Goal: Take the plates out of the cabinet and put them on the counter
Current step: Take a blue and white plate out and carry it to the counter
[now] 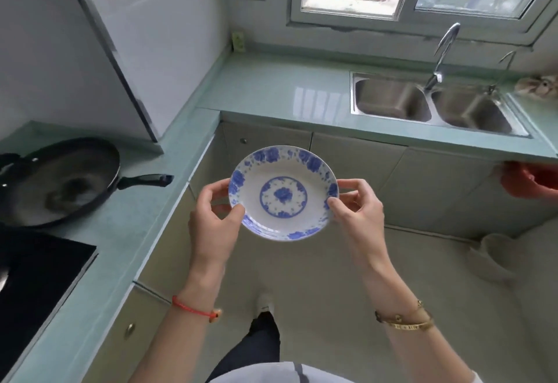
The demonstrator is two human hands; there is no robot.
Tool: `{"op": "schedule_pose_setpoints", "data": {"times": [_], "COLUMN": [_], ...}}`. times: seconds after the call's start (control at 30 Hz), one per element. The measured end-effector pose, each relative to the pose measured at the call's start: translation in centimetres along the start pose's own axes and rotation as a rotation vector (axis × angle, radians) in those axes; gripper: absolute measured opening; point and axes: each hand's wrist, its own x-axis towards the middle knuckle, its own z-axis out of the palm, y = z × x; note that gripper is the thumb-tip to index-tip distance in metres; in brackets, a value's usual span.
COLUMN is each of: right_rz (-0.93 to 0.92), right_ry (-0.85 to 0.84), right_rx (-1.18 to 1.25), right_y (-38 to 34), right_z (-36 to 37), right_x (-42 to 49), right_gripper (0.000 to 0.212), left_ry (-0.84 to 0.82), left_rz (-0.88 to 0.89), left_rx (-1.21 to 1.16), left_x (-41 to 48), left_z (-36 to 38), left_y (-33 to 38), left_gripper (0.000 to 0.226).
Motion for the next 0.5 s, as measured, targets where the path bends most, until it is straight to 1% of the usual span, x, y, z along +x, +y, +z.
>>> {"op": "schedule_pose_setpoints", "data": {"times": [0.13, 0.27, 0.4, 0.5], "right_rz": [-0.016, 0.012, 0.044, 0.056], "right_ry": [0.048, 0.091, 0.101, 0.085], "right_rx": [-0.002, -0.004, -0.025, -0.038], "right_y": [-1.6, -2.4, -2.4, -2.1], "right_z": [3.9, 7.3, 10.5, 12.9], "right_x": [8.2, 16.0, 23.8, 29.7], "right_gripper": [0.018, 0.019, 0.018, 0.019], "left_ry": [-0.032, -0.072, -0.09, -0.064], "left_rz": [0.021, 0.011, -0.022, -0.048], "left_rx": [0.002, -0.01, -0.002, 0.01], "left_x": [10.3, 19.2, 26.9, 32.3], "left_z": [3.0, 6.0, 9.0, 11.2], "left_y": [0.7, 1.1, 1.0, 0.5], "left_gripper": [0.042, 0.043, 0.043, 0.042]}}
